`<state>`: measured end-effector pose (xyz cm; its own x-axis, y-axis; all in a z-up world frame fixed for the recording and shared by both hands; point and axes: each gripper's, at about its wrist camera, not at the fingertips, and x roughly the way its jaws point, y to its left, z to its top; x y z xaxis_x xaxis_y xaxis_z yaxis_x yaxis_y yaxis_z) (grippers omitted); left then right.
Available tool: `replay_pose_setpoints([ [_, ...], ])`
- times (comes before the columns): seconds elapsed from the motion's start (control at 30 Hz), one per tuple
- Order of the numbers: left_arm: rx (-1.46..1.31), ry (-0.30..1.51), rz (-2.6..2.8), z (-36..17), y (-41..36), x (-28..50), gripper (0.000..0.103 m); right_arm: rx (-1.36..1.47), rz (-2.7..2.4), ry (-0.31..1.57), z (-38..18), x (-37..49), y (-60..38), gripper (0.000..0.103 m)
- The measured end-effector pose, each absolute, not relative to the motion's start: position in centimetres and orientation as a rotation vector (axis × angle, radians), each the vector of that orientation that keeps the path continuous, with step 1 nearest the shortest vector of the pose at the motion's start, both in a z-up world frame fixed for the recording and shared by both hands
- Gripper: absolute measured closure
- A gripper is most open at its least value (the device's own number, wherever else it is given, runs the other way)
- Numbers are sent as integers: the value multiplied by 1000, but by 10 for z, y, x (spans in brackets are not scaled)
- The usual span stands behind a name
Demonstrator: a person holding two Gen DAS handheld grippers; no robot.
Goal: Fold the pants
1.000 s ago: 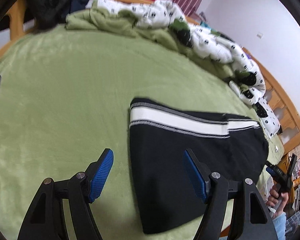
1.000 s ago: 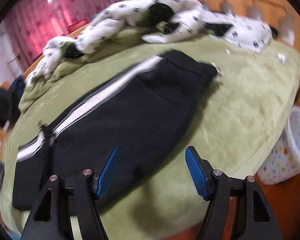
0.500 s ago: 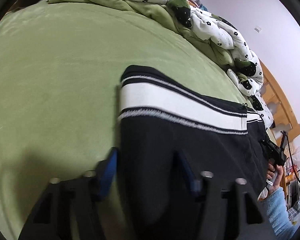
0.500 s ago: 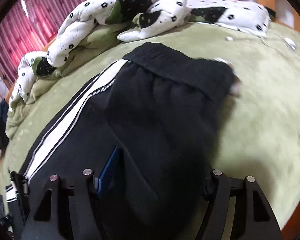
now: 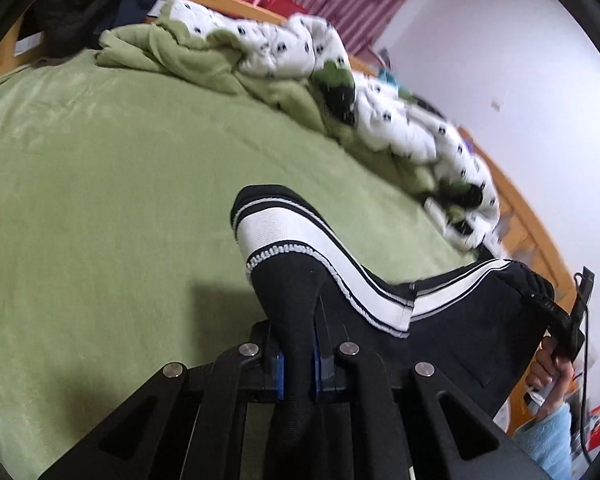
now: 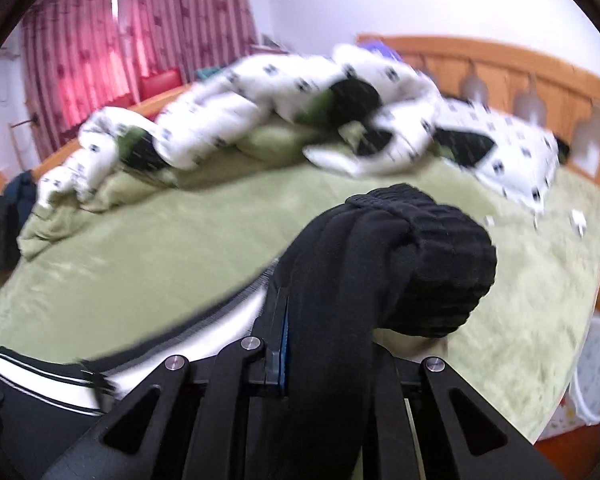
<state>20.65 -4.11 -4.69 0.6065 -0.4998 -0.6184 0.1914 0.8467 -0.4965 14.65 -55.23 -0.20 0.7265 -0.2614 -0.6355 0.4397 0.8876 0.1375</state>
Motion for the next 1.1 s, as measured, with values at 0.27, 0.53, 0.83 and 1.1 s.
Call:
replay_pose_setpoints([
  [0.27, -338, 761, -235, -14, 78, 186, 93, 257, -155, 544, 63, 158, -452, 91],
  [0.53, -355, 1028, 40, -102, 175, 195, 78, 220, -73, 743, -47, 184, -380, 90],
  [0.83, -261, 948, 94, -95, 163, 152, 50, 416, -38, 935, -107, 143, -441, 53],
  [1.1, -358, 886, -12, -85, 127, 119, 48, 500, -36, 894, -100, 102, -472, 47],
])
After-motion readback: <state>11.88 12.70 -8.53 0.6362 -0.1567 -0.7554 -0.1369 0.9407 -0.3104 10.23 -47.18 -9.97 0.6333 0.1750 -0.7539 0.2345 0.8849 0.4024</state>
